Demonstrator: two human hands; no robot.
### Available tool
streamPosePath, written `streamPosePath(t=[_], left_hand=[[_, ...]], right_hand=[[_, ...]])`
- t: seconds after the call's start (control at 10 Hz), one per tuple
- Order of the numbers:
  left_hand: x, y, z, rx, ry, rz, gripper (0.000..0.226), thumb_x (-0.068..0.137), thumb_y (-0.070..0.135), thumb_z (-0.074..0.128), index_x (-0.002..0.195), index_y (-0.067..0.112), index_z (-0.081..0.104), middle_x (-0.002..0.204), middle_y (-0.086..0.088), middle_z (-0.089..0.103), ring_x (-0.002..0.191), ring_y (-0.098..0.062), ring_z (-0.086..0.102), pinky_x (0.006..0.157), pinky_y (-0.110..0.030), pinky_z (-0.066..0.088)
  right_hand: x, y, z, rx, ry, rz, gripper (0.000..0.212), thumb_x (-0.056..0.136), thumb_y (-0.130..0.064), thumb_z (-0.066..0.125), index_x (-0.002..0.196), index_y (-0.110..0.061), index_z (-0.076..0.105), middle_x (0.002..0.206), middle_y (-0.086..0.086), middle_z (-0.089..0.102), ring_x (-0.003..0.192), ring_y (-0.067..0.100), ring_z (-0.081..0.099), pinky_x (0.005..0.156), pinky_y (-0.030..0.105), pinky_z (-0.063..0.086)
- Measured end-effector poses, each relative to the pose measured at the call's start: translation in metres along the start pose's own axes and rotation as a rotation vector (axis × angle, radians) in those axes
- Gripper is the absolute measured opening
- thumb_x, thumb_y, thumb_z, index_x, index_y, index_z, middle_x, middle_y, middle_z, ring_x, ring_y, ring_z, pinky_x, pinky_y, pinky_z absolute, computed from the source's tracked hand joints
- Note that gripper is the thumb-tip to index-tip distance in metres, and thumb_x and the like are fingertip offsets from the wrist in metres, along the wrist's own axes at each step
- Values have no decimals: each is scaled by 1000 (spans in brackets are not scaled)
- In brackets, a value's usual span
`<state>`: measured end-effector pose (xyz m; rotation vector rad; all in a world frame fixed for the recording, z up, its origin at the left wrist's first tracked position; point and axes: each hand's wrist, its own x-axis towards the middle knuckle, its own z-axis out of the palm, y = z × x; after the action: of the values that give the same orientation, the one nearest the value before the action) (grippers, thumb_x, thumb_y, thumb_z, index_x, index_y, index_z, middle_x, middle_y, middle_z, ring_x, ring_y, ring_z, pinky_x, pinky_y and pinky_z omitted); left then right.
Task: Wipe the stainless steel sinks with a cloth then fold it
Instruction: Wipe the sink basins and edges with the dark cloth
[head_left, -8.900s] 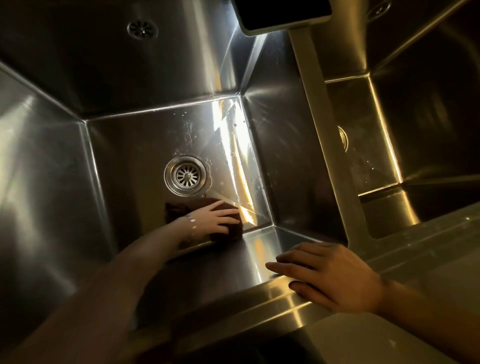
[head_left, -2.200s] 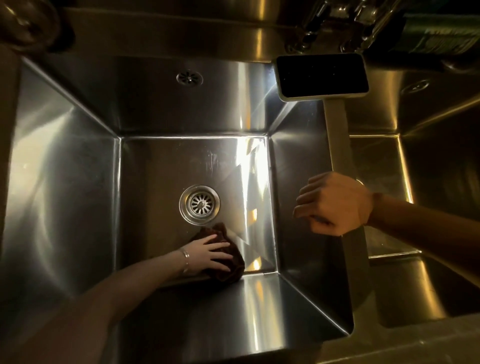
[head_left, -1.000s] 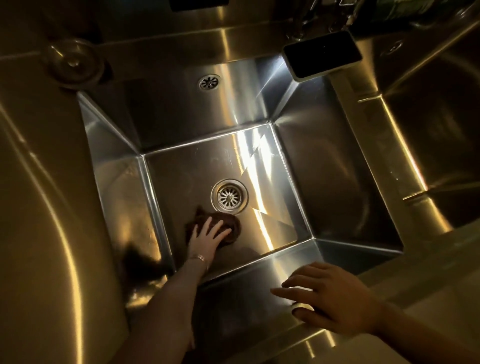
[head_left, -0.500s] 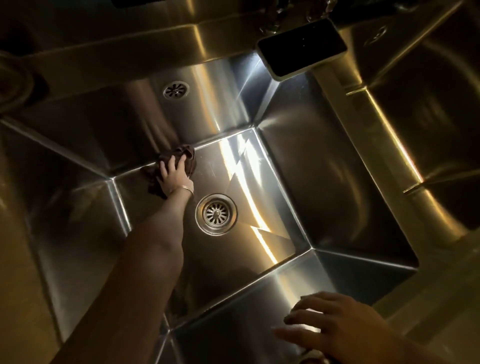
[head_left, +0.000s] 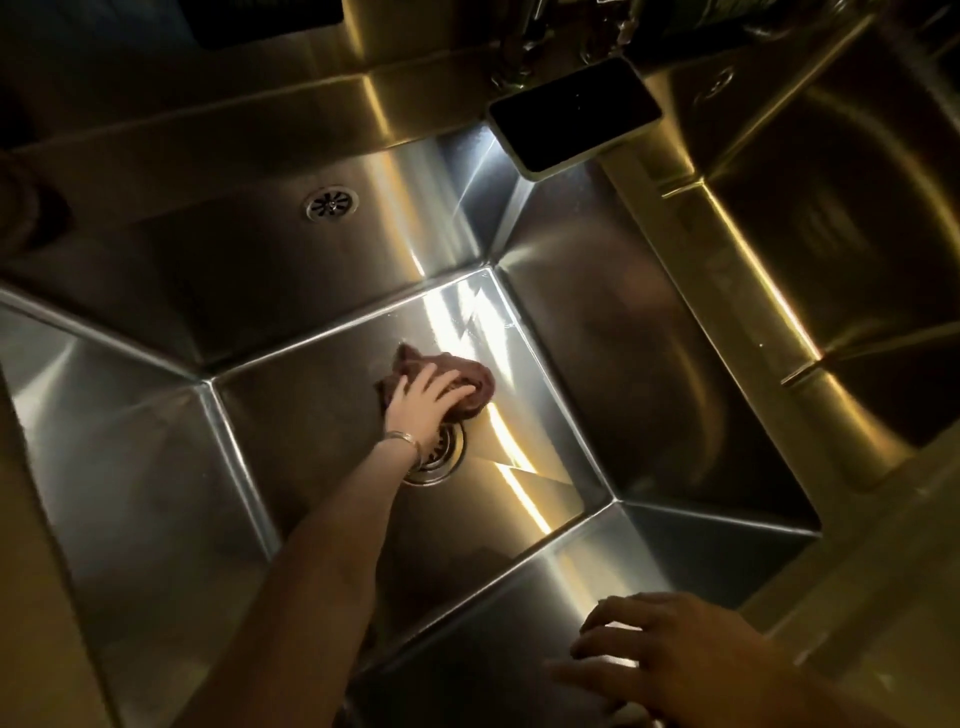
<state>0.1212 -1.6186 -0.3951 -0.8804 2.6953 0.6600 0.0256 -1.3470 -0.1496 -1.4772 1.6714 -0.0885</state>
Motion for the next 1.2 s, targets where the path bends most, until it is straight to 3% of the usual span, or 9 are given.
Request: streamPosePath(t=[0.1, 0.2, 0.3, 0.7, 0.8, 0.9, 1.0, 1.1, 1.2], left_hand=[[-38, -38, 2, -178, 175, -416, 67, 85, 8, 54, 141, 38, 33, 153, 9, 20, 143, -21, 6, 113, -50, 17], [-53, -49, 2, -243, 209, -657, 69, 83, 4, 53, 141, 35, 32, 154, 9, 18, 143, -21, 5, 112, -49, 18], [-37, -40, 0, -351, 260, -810, 67, 84, 6, 56, 141, 34, 34, 154, 7, 20, 143, -22, 4, 114, -50, 12], [88, -10, -35, -81, 38, -260, 57, 89, 30, 50, 142, 37, 30, 153, 6, 21, 141, -24, 8, 114, -49, 13], [84, 15, -32, 55, -91, 58, 64, 85, 30, 57, 142, 37, 28, 153, 4, 20, 141, -27, 7, 113, -53, 15], [66, 23, -19, 209, -200, 375, 68, 88, 11, 51, 143, 40, 24, 155, 4, 15, 143, -27, 4, 114, -52, 15], [58, 7, -17, 282, -210, 438, 76, 86, 3, 50, 144, 41, 20, 156, 6, 10, 144, -25, 2, 115, -50, 12], [59, 21, -21, -45, -13, -53, 66, 86, 12, 53, 141, 40, 28, 153, 6, 17, 142, -23, 4, 114, -49, 12], [62, 44, -26, -168, 12, -227, 57, 88, 24, 55, 139, 38, 33, 152, 5, 20, 142, -22, 5, 114, -48, 6]], right_hand=[[1, 9, -18, -108, -45, -208, 33, 93, -60, 33, 123, -55, 46, 126, -24, 51, 118, -8, 40, 92, 0, 23], [-3, 0, -18, -97, -271, -81, 46, 95, -64, 20, 122, -49, 55, 114, -27, 58, 107, -9, 52, 83, -4, 32], [2, -9, -10, -404, 28, -66, 30, 88, -76, 20, 93, -72, 49, 87, -46, 52, 81, -24, 50, 68, -9, 34], [-3, -4, -13, -481, 182, 46, 39, 85, -76, 17, 74, -68, 53, 68, -40, 52, 63, -20, 50, 55, -5, 37], [2, 9, -15, -527, -125, -138, 29, 97, -49, 30, 119, -53, 49, 94, -30, 58, 89, -11, 54, 73, 2, 42], [4, 21, -20, -559, -119, -324, 31, 98, -41, 33, 128, -47, 38, 98, -27, 58, 93, -9, 54, 75, 4, 42], [2, 20, -14, -506, -92, -328, 30, 95, -41, 33, 123, -48, 43, 97, -27, 57, 91, -9, 54, 74, 1, 41], [5, 11, -13, -240, 64, -298, 29, 92, -57, 31, 102, -45, 56, 95, -15, 64, 90, -7, 56, 79, 0, 39], [0, 23, -7, -273, 23, -288, 32, 92, -67, 27, 89, -58, 58, 81, -31, 59, 79, -13, 56, 69, 0, 40]])
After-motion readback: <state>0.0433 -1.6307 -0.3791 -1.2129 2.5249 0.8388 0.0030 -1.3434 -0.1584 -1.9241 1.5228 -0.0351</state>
